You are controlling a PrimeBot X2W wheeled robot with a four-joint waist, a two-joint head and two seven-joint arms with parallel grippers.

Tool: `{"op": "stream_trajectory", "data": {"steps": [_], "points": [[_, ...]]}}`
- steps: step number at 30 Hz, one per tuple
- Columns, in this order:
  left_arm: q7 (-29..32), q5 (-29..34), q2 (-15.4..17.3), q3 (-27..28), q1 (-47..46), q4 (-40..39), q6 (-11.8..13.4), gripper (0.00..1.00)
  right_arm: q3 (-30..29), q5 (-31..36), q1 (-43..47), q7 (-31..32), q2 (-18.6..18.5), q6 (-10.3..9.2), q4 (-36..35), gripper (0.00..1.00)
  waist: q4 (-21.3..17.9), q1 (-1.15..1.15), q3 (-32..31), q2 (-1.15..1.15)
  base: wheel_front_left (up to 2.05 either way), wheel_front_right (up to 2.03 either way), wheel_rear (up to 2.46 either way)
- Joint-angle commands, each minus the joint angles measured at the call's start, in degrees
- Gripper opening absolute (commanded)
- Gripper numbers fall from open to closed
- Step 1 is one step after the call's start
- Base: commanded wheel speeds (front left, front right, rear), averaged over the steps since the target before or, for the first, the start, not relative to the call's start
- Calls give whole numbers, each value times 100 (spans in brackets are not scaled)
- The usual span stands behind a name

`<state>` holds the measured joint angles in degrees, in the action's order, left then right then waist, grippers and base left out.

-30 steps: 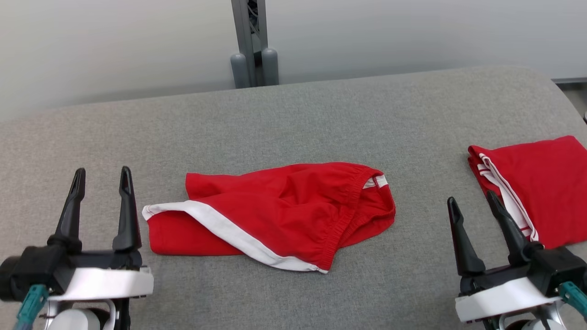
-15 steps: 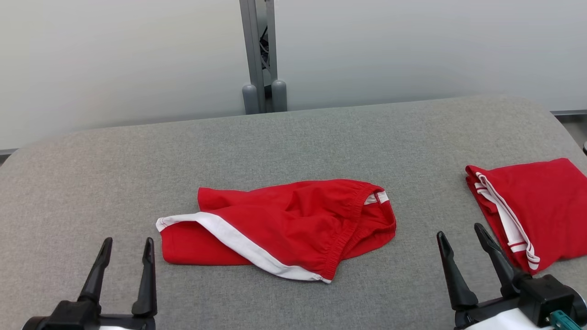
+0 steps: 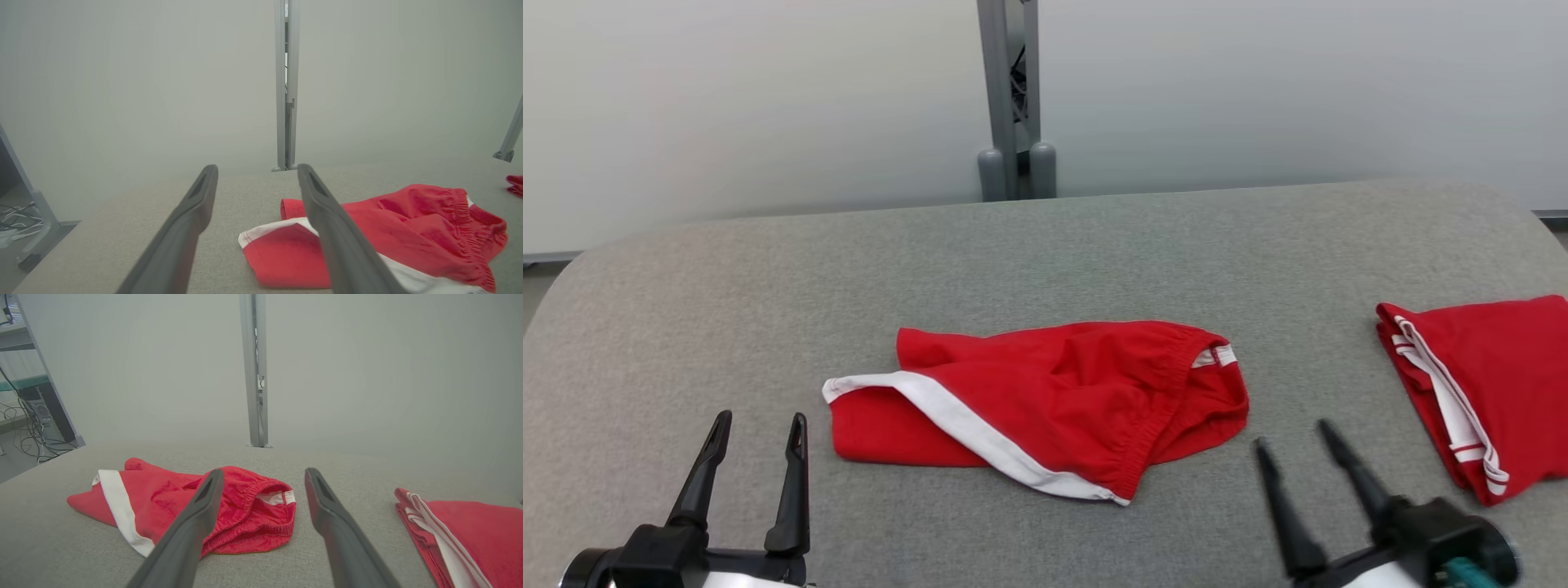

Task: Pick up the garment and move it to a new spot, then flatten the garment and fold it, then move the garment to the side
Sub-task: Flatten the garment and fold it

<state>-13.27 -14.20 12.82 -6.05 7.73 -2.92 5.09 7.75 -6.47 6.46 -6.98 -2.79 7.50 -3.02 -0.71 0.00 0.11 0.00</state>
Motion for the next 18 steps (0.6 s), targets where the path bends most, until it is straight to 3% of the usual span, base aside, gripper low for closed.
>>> {"op": "stream_trajectory", "data": {"steps": [1,9,18], "points": [[2,-17,6,-6,-97,-29,7,100,193,39,-68,56,-65,-2,92,100,94,0,50,0,0,0,0],[-30,-49,-82,-182,-392,22,-89,100,1433,-27,-544,217,-367,-3,1105,100,684,0,300,0,0,0,0],[-115,-114,-210,-302,-700,277,-202,100,2305,804,-1543,195,-1023,-3,2296,100,1117,0,582,0,0,0,0]]}}
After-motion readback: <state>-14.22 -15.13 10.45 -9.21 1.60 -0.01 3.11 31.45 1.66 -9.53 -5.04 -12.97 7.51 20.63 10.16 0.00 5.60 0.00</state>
